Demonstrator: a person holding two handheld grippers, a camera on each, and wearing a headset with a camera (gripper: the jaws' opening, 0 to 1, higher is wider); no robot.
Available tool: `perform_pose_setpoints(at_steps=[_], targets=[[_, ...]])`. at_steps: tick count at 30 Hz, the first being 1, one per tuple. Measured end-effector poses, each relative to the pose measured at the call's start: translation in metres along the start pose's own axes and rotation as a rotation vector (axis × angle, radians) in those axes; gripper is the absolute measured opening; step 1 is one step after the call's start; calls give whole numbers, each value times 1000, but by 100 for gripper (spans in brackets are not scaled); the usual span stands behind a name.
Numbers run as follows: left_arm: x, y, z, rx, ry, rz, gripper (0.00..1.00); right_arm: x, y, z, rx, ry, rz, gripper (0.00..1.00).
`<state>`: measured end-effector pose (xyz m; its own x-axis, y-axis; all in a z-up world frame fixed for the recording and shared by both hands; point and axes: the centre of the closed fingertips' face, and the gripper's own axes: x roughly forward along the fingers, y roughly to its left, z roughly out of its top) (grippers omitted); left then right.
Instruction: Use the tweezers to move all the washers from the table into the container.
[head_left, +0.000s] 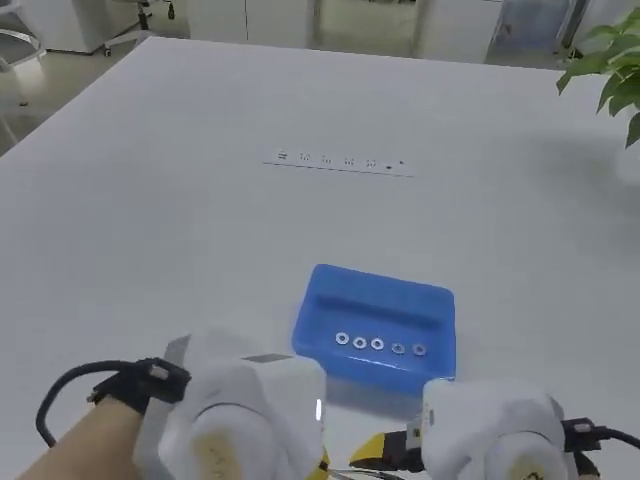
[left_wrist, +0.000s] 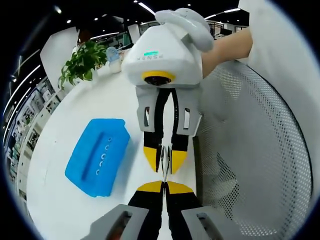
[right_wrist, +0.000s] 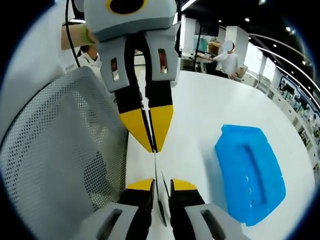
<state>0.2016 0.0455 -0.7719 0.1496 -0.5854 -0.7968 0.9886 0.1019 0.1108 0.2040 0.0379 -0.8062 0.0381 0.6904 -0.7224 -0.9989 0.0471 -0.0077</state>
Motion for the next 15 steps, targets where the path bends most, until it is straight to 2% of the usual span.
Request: perform_pose_setpoints(at_steps=[5,9,11,12,14,15], targets=[[6,1,-12,-31,32,-10,0,-18,3,-2,42,-32,-30,23],[13,2,-24,-51,75,-26,0,-43,-4,-16,116,-39,-124,29],[17,2,-29,-53,111,-37,0,-59,-10,-22,157,-55,-187,30],[19,0,-32,-54,145,-53,0,-68,-15,-26,196,-59,-224,30],[22,2,-33,-50,175,-46,0,-79,-21,-36,244,-34,-281,31],[24,2,-35,-42,207,-52,0,-87,-26,-44,268,-8,-318,33]])
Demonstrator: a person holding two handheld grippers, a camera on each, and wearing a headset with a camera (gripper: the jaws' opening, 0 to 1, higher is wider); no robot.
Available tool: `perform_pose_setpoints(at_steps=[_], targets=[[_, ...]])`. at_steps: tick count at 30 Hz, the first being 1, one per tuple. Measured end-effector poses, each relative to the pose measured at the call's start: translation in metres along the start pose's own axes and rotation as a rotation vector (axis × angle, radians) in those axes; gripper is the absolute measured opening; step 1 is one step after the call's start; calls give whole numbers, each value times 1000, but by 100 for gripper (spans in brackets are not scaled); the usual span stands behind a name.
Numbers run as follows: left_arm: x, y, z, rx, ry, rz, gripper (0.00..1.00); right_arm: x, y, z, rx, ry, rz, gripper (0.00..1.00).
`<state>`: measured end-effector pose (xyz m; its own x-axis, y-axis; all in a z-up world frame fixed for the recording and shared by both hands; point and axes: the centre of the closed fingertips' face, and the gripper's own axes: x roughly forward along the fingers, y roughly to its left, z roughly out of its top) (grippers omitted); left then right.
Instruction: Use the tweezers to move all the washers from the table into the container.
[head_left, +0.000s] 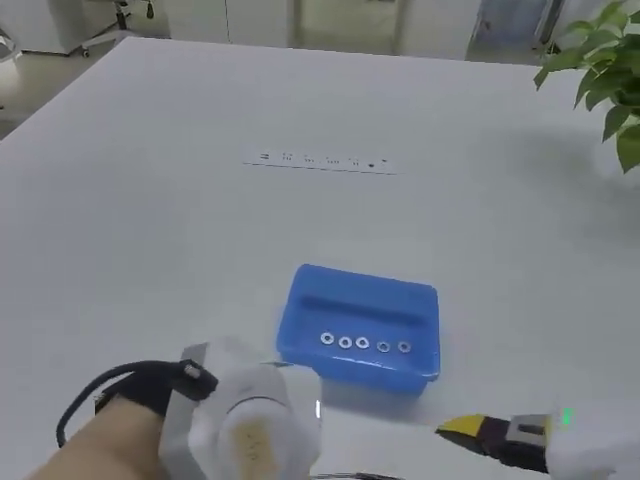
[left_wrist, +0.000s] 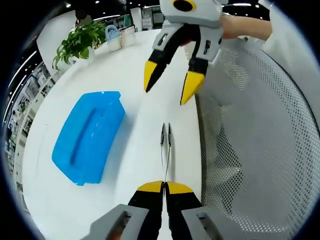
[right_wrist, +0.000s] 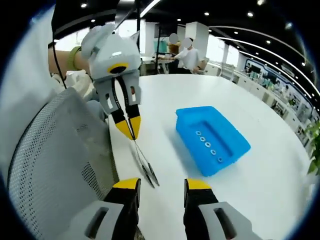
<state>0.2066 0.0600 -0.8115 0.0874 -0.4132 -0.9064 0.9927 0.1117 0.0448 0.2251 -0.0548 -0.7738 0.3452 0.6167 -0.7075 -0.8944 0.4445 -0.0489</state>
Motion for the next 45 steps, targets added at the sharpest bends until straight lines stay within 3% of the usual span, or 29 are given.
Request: perform_pose_setpoints(at_steps=[4,8,17,21,23,26,31,36,38,39,43,45], targets=[[8,-2,-5,-2,83,-31,0,-12,-16,-9,61,9,-79,36],[13,-4,-4,-14,118,-53,0,-22,-25,-9,110,-14,-116,37],[12,-2,-5,8,160,-59,0,-26,-28,-9,114,-16,-134,37],[10,2,-5,28,147,-20,0,-28,-29,-7,129,-39,-139,37],[8,5,-5,10,131,1,3,-29,-30,-6,137,-49,-141,37],[2,7,-1,-58,72,27,12,-31,-31,-5,145,-69,-143,37],[-16,15,2,-184,-41,113,20,-37,-37,1,179,-122,-162,41],[-52,39,8,-343,-249,321,32,-46,-49,14,222,-214,-199,47],[-70,44,8,-414,-330,381,36,-52,-53,22,240,-266,-214,48],[-74,46,8,-426,-346,395,37,-54,-55,26,247,-291,-217,49],[-117,60,13,-509,-563,543,40,-66,-62,39,265,-382,-242,54],[-132,62,10,-577,-633,586,50,-73,-62,43,263,-411,-251,54]])
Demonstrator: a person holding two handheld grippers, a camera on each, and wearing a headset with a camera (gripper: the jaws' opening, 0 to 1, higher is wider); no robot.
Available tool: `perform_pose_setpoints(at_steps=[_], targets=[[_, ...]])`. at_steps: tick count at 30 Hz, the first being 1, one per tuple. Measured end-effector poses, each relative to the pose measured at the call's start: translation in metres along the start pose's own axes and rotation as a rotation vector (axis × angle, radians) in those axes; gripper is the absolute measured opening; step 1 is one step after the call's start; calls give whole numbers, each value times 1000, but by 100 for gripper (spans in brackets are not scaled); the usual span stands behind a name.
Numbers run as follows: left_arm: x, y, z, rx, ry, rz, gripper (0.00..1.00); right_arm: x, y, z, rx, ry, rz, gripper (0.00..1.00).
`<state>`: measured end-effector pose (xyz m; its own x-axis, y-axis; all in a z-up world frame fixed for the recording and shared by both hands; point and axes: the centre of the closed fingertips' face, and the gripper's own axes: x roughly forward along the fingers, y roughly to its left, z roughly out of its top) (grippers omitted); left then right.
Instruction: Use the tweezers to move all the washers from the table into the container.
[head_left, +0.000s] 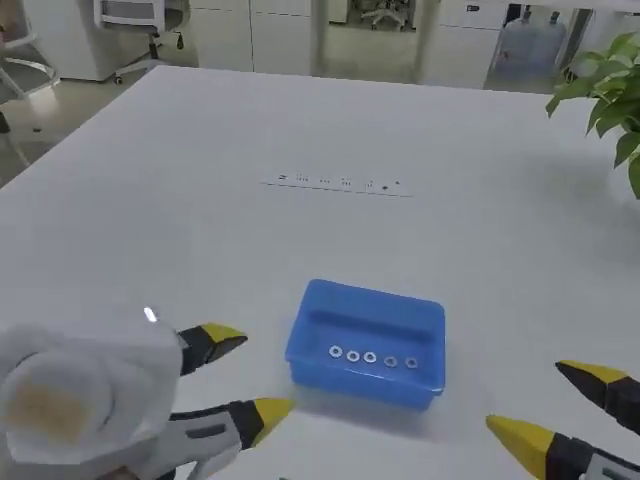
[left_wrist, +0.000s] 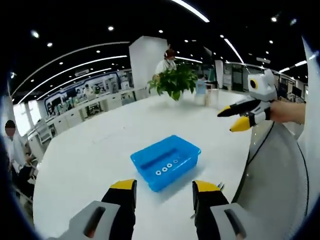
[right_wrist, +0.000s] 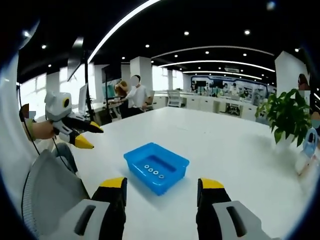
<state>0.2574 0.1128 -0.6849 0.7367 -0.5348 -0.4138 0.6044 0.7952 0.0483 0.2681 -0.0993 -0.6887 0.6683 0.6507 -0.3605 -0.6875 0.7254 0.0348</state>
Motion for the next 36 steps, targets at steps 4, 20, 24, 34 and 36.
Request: perform_pose_setpoints(at_steps=[4,20,24,34,36], targets=[[-14,11,10,-4,-50,78,64,-2,1,7,-28,-25,-12,64],[-39,17,29,-151,-214,114,97,-18,-5,40,-19,-161,-152,89],[-46,16,31,-184,-241,129,99,-23,-5,43,-23,-179,-183,97],[-50,11,31,-186,-250,116,99,-36,-6,41,6,-192,-215,99],[-48,9,32,-183,-251,114,99,-38,-7,42,6,-199,-223,99]])
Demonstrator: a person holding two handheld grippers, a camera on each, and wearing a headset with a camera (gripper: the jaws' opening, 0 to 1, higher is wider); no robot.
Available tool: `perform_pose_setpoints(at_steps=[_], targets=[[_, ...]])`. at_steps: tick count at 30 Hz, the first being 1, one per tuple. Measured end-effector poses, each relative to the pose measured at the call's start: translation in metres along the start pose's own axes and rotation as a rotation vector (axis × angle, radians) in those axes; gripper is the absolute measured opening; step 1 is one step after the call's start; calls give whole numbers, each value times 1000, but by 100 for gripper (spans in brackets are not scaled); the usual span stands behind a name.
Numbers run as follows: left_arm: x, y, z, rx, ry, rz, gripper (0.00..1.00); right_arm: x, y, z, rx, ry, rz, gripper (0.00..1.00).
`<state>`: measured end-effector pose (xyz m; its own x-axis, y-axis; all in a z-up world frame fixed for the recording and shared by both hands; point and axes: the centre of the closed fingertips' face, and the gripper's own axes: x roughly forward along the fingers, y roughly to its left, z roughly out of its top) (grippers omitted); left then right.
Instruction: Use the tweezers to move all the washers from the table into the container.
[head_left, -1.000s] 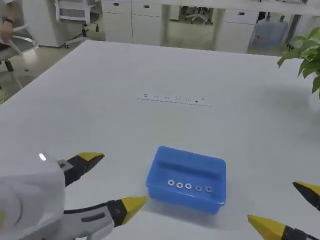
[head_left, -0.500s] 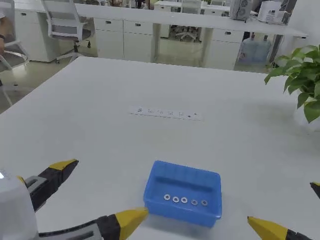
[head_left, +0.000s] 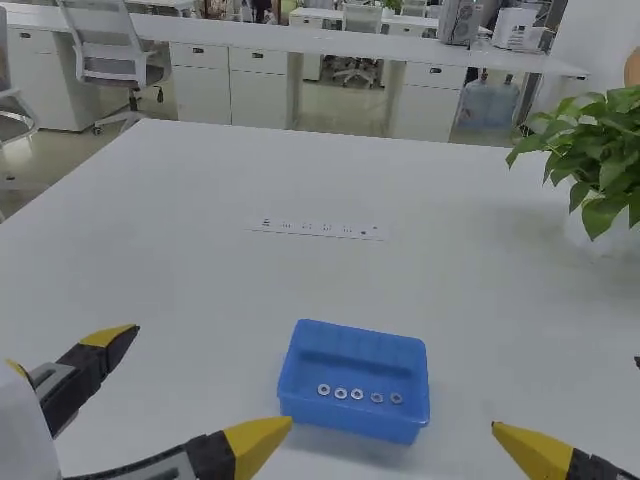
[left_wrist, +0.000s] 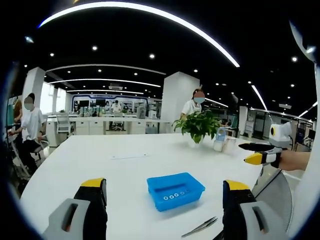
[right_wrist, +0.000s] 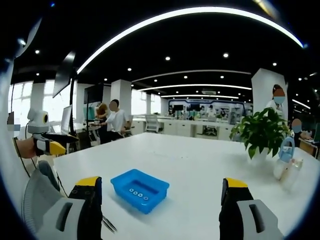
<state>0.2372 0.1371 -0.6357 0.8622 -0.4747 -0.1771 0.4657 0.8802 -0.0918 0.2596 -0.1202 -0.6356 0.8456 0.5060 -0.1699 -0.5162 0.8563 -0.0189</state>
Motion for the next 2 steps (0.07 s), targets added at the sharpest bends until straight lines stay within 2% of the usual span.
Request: perform_pose_setpoints(at_steps=[2], targets=[[1,-3,-1,6,7,-1,99,-1,-2,-1,6,3,-8,99]])
